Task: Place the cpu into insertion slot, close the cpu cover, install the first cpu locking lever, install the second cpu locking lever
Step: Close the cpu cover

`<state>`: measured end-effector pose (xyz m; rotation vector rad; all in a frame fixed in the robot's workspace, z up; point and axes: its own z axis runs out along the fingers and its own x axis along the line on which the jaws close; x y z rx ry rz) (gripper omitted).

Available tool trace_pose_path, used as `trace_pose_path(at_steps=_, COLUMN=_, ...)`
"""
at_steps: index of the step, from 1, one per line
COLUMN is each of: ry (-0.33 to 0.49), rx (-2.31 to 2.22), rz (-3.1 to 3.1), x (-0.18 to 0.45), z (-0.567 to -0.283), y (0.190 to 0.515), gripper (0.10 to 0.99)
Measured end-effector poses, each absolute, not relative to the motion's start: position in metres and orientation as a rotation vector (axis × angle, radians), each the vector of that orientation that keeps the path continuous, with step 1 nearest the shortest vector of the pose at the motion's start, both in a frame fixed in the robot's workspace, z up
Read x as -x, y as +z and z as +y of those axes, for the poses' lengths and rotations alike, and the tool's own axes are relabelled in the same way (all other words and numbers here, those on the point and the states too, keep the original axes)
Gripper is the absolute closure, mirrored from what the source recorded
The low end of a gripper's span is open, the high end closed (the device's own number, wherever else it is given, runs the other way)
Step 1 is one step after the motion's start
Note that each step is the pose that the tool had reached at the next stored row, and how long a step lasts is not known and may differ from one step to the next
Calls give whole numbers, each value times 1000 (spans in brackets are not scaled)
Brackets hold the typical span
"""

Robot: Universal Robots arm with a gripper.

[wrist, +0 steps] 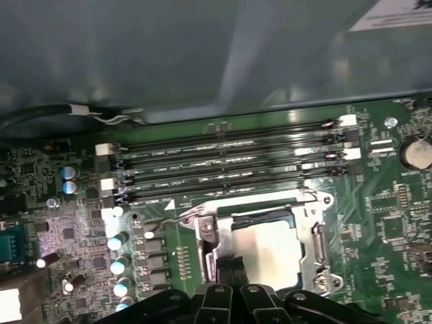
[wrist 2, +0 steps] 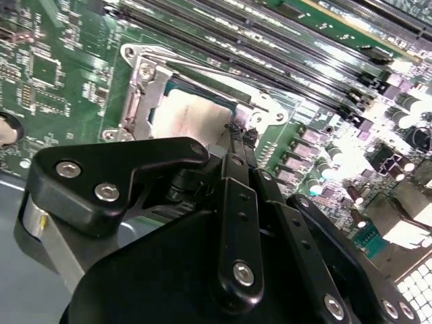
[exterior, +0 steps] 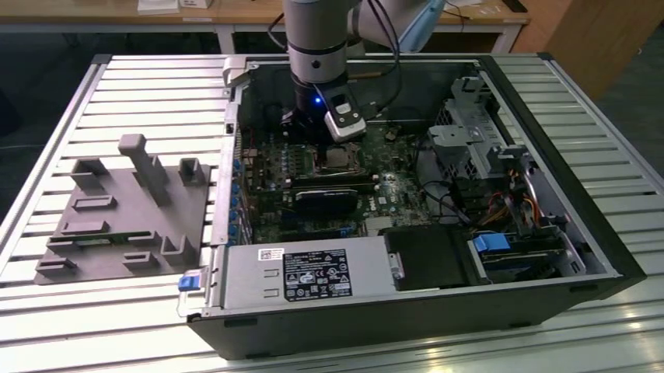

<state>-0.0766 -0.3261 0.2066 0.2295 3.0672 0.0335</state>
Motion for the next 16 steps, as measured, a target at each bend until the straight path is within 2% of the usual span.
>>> trace_pose_path(at_steps=16, ry=34, rx=-226, rz=3067, x=80, z=-326, y=199, gripper=984)
